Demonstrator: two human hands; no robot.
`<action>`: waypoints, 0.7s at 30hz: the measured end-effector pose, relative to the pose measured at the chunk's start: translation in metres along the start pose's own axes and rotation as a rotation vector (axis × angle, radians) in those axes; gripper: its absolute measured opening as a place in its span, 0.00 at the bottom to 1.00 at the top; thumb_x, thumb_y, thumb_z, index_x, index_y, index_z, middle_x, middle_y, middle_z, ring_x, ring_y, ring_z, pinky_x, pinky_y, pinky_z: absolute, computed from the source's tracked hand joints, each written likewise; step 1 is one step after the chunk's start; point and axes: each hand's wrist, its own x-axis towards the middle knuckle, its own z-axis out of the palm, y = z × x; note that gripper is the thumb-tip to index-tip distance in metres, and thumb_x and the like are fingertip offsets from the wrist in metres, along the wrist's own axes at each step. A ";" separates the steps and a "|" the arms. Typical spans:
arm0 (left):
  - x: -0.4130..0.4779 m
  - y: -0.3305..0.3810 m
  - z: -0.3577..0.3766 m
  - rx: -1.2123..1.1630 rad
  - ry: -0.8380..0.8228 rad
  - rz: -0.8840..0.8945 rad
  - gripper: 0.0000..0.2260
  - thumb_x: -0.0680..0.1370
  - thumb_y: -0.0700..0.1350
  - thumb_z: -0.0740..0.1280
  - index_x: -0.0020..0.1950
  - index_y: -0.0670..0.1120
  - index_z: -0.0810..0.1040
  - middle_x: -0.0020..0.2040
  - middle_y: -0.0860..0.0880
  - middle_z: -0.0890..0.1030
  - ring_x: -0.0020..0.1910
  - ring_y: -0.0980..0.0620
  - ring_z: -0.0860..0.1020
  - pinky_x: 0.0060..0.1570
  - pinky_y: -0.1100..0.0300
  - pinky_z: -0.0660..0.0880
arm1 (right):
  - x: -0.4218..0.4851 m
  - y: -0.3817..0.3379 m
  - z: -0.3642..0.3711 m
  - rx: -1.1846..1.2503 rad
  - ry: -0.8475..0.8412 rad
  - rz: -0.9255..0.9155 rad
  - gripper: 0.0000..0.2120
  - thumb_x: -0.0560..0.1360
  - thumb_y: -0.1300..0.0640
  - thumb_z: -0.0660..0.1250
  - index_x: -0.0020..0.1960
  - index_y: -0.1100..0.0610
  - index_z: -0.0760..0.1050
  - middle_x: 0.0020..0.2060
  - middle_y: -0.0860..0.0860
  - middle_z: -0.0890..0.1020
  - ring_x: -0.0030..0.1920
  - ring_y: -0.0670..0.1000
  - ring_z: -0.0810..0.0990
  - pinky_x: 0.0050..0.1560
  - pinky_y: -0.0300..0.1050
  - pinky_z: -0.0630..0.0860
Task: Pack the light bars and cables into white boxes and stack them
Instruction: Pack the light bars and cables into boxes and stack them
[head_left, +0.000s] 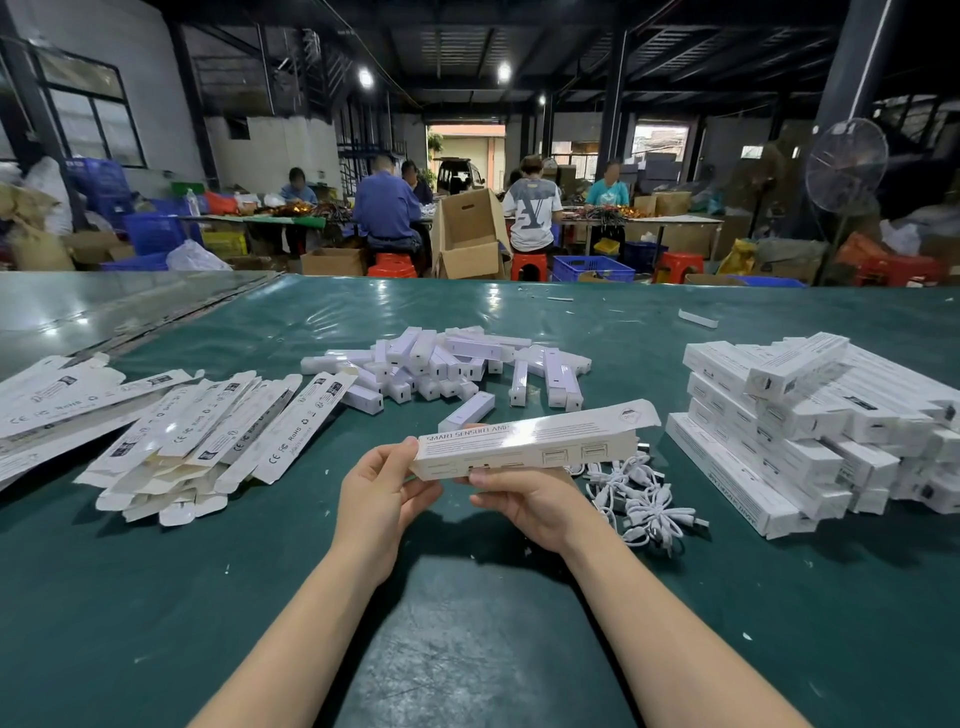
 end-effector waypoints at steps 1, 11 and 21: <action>-0.001 0.000 0.000 0.001 0.015 -0.004 0.07 0.79 0.43 0.62 0.42 0.43 0.73 0.33 0.51 0.83 0.31 0.58 0.81 0.30 0.67 0.77 | 0.000 0.000 0.000 -0.008 0.000 -0.003 0.16 0.72 0.76 0.60 0.50 0.59 0.76 0.38 0.49 0.85 0.39 0.46 0.84 0.33 0.34 0.77; -0.008 -0.008 -0.001 0.898 0.122 0.567 0.04 0.78 0.49 0.62 0.47 0.50 0.72 0.45 0.54 0.77 0.48 0.51 0.75 0.45 0.60 0.66 | 0.003 0.003 -0.001 -0.032 0.066 -0.013 0.12 0.71 0.75 0.62 0.46 0.60 0.77 0.35 0.49 0.84 0.37 0.46 0.83 0.37 0.38 0.79; -0.014 -0.006 0.003 0.615 -0.149 0.359 0.27 0.63 0.47 0.65 0.63 0.48 0.72 0.59 0.55 0.76 0.59 0.58 0.72 0.60 0.58 0.70 | 0.002 -0.002 -0.004 0.038 0.142 -0.022 0.12 0.72 0.75 0.62 0.45 0.61 0.77 0.33 0.50 0.84 0.36 0.46 0.83 0.36 0.38 0.79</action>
